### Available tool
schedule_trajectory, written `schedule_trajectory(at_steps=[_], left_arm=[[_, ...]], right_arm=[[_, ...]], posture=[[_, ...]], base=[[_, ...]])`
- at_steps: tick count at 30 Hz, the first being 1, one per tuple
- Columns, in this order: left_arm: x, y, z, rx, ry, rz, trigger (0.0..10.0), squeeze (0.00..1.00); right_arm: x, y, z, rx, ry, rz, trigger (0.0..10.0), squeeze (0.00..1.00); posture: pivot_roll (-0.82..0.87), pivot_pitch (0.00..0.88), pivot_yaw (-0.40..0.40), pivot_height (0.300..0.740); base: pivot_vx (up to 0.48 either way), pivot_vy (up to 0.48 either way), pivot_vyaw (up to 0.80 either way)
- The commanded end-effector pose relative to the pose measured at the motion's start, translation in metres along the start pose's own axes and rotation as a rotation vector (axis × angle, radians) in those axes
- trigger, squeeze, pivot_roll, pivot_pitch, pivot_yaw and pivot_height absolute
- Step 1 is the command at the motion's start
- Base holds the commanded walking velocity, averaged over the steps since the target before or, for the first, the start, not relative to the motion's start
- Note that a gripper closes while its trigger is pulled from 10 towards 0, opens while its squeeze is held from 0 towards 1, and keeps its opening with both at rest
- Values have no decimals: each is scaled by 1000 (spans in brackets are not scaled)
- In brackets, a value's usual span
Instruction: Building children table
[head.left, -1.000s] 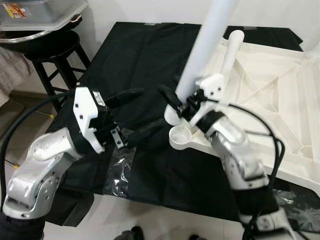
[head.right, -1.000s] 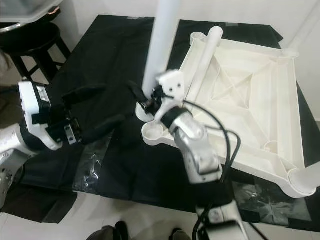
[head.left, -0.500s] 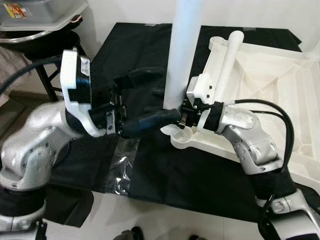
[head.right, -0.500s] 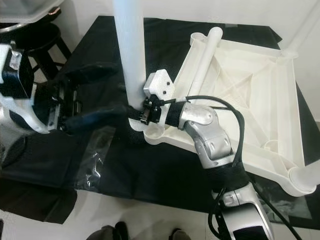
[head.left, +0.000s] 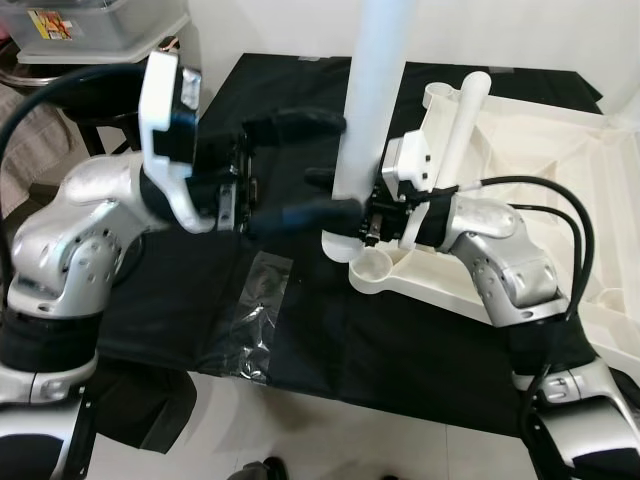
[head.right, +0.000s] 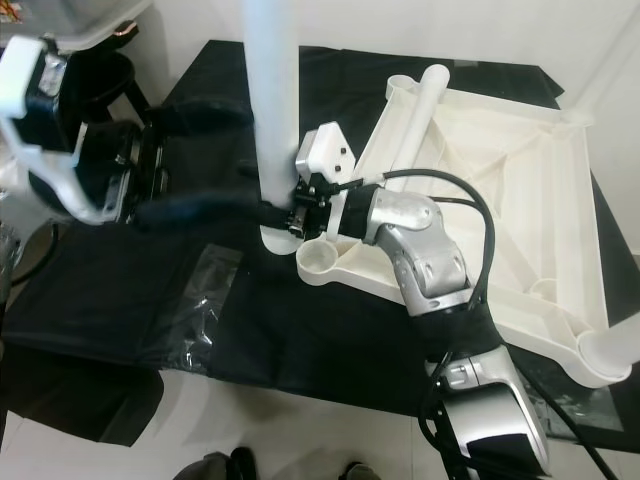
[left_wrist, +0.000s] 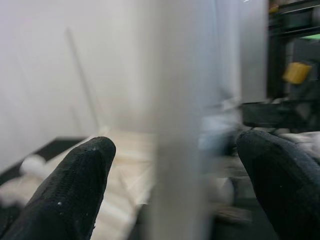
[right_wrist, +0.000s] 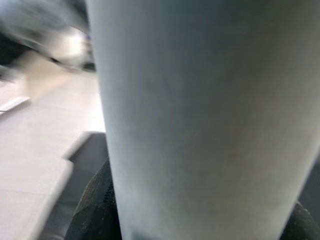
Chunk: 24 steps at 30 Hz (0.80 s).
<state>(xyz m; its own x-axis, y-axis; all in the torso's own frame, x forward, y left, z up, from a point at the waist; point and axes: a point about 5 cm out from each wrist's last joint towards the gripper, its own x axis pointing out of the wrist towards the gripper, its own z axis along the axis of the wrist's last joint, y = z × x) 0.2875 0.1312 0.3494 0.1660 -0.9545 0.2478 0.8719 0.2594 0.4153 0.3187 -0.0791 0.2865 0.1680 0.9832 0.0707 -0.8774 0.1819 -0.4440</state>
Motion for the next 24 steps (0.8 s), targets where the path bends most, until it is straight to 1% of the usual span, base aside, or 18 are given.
schedule_trajectory(at_steps=[1, 4, 6, 9, 15, 16, 17, 18, 20, 24], left_arm=[[0, 3, -3, 10, 13, 23, 10000, 0], [-3, 9, -5, 12, 4, 69, 10000, 0], [-3, 9, -5, 11, 4, 69, 10000, 0], [0, 7, 1, -1, -33, 36, 10000, 0], [2, 7, 2, -7, -50, 17, 10000, 0], [4, 4, 3, -12, -54, -7, 0, 0], [7, -1, 5, -20, -54, -52, 0, 0], [7, -1, 5, -20, -54, -52, 0, 0], [10, -8, 8, -32, -53, -112, 0, 0], [11, -10, 8, -39, -49, -139, 0, 0]], right_arm=[[3, 2, 7, -37, -14, 36, 10000, 0], [2, 4, 5, -34, -9, 54, 10000, 0], [2, 5, 5, -34, -9, 55, 10000, 0], [2, 6, 2, -31, 1, 70, 10000, 0], [2, 6, 1, -36, 6, 80, 10000, 0], [2, 6, -2, -40, 23, 86, 10000, 0], [3, 8, -7, -48, 61, 101, 10000, 0], [3, 8, -7, -48, 61, 101, 10000, 0], [3, 9, -13, -57, 112, 120, 10000, 0], [3, 9, -16, -62, 135, 122, 10000, 0]], posture=[[20, 168, 32, 740], [20, 168, 33, 740], [20, 168, 33, 740], [19, 165, 31, 740], [20, 164, 31, 740], [23, 161, 27, 740], [26, 154, 24, 740], [26, 154, 24, 740], [26, 154, 24, 740], [24, 145, 25, 740]], base=[[0, 0, 0], [0, 0, 0], [0, 0, 0], [0, 0, 0], [0, 0, 0], [0, 0, 0], [0, 0, 0], [0, 0, 0], [0, 0, 0], [0, 0, 0]])
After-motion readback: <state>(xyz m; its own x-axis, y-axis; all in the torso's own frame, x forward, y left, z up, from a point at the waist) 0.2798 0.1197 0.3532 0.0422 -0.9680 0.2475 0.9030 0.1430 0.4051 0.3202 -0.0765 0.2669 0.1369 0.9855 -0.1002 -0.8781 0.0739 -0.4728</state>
